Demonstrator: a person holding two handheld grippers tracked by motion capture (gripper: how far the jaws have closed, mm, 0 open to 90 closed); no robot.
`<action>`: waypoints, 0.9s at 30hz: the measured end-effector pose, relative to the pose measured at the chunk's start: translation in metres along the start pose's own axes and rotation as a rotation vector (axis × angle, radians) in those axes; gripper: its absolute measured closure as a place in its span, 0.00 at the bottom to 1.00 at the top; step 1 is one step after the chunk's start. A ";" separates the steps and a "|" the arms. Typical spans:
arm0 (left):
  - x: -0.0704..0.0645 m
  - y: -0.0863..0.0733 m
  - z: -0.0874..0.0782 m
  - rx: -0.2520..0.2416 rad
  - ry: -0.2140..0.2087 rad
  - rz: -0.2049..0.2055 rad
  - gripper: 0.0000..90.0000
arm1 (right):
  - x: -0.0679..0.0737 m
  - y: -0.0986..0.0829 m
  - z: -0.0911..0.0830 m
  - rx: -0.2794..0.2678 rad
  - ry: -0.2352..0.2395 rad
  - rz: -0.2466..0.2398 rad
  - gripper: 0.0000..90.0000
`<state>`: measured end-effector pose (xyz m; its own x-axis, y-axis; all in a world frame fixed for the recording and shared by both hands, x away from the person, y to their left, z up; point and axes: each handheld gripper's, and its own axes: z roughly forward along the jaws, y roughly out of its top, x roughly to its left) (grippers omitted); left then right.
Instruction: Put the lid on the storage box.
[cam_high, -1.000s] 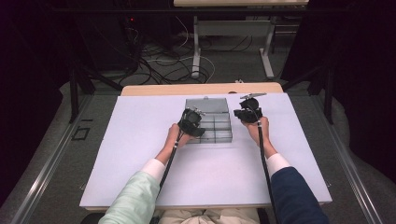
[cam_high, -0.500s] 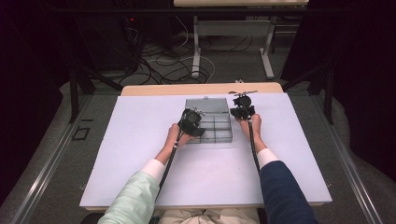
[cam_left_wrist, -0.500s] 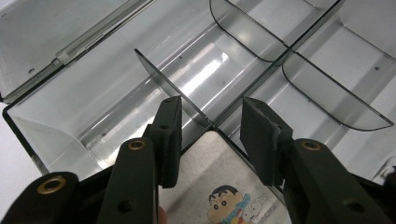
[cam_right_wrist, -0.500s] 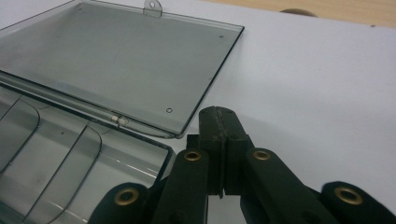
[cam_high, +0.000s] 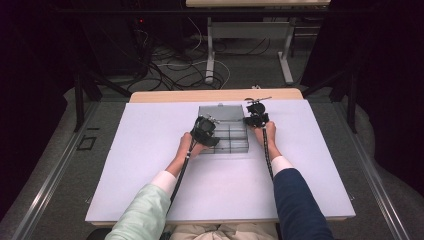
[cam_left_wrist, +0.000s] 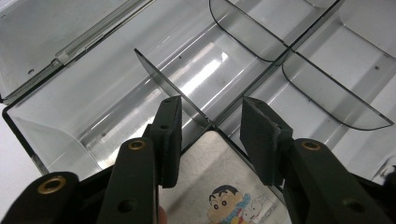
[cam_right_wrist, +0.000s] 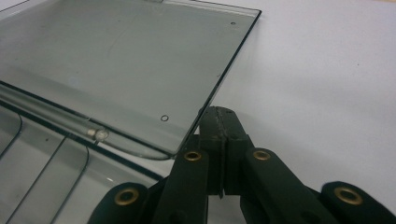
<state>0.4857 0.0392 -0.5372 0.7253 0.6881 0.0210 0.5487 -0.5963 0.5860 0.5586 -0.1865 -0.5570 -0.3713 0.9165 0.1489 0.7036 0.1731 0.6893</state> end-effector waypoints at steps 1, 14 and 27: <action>0.000 0.000 0.000 0.001 -0.002 0.001 0.66 | -0.002 0.001 0.001 0.003 0.008 -0.007 1.00; 0.002 -0.001 0.000 -0.007 -0.009 -0.003 0.66 | -0.009 0.003 0.005 -0.020 0.054 0.038 1.00; 0.001 0.000 0.000 -0.006 -0.002 0.002 0.66 | -0.009 0.005 0.002 -0.080 0.064 0.052 1.00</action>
<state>0.4863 0.0398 -0.5376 0.7272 0.6862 0.0203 0.5450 -0.5950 0.5907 0.5672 -0.1930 -0.5561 -0.3756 0.8979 0.2293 0.6729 0.0941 0.7337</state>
